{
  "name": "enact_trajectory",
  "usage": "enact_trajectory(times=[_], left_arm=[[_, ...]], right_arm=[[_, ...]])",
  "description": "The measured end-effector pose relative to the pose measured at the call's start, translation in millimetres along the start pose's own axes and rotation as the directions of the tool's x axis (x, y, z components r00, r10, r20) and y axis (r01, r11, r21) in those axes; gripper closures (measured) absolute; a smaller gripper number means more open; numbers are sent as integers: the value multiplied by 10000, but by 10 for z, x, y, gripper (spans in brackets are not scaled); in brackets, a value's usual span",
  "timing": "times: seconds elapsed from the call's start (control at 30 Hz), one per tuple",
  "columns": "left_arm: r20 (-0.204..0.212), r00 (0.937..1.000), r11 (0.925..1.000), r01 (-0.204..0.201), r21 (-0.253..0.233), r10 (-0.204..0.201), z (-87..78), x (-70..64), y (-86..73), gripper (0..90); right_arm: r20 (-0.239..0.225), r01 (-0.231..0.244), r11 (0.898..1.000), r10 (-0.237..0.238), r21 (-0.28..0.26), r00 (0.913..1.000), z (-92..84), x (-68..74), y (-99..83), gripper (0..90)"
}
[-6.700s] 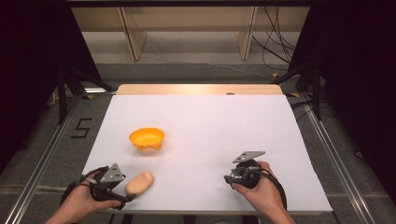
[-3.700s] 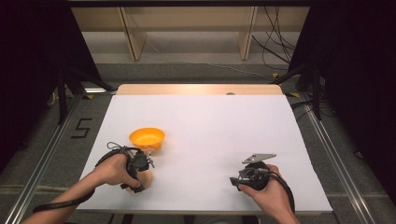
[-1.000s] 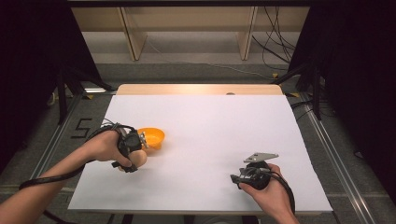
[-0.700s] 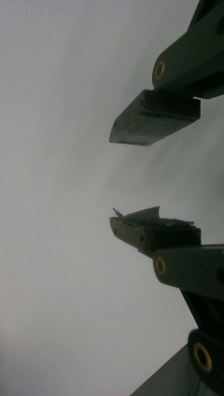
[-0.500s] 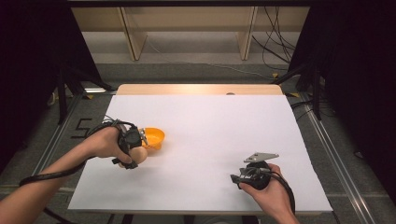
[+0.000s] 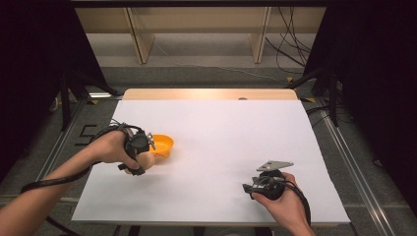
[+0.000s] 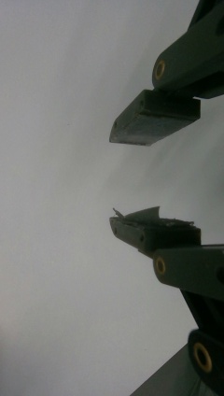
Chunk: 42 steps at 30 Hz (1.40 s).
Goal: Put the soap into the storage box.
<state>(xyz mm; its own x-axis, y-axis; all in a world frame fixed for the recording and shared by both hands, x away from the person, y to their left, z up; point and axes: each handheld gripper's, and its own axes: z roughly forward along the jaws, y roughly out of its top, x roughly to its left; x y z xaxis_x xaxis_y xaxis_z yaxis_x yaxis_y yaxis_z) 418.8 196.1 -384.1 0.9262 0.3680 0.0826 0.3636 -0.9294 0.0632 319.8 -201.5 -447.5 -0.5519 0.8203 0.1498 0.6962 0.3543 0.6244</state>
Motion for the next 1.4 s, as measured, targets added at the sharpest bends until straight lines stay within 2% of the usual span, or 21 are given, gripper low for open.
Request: enact_trajectory(times=[0.07,0.1,0.2,0.23,0.53,0.6,0.63,0.67,0.7,0.87,1.03,1.4], left_arm=[[11,10000,10000,42,-39,-42,-2,11,4,325],[-33,10000,10000,7,-60,-7,-7,23,9,325],[-32,10000,10000,41,-59,-41,-14,28,15,325],[-23,10000,10000,42,-55,-42,-16,29,17,325],[-40,9999,9999,133,-108,-134,-18,97,26,325],[2,9998,9998,181,-72,-181,-17,109,26,325],[-33,9998,9998,178,-70,-178,-18,120,29,325],[-54,9999,9999,151,-82,-151,-19,130,31,325],[-34,9998,9998,181,-89,-181,-21,133,33,325],[-51,9998,9997,208,-123,-209,-34,151,48,325],[-69,9998,9996,209,-164,-210,-40,166,58,325],[-53,9995,9992,300,-262,-302,-39,202,80,325]], right_arm=[[2,83,10000,-83,-9,10000,-1,-5,1,533],[3,283,9995,-283,-140,9996,6,-21,3,533],[-13,213,9996,-213,-165,9998,2,-17,2,533],[-127,64,9999,-62,155,9999,-17,-13,7,532],[-131,59,9999,-57,135,9999,-17,-14,7,533],[-138,-101,9998,103,174,9999,-19,-2,4,532],[-138,-101,9998,103,174,9999,-19,-2,4,532],[-122,270,9996,-270,-29,9996,-6,-32,7,532],[-62,364,9993,-365,-51,9993,-7,-37,9,533],[-3,283,9990,-283,-346,9996,11,-31,0,533],[16,241,9996,-241,-121,9997,-9,-34,5,532],[19,237,9996,-237,-129,9997,-8,-36,6,532]])
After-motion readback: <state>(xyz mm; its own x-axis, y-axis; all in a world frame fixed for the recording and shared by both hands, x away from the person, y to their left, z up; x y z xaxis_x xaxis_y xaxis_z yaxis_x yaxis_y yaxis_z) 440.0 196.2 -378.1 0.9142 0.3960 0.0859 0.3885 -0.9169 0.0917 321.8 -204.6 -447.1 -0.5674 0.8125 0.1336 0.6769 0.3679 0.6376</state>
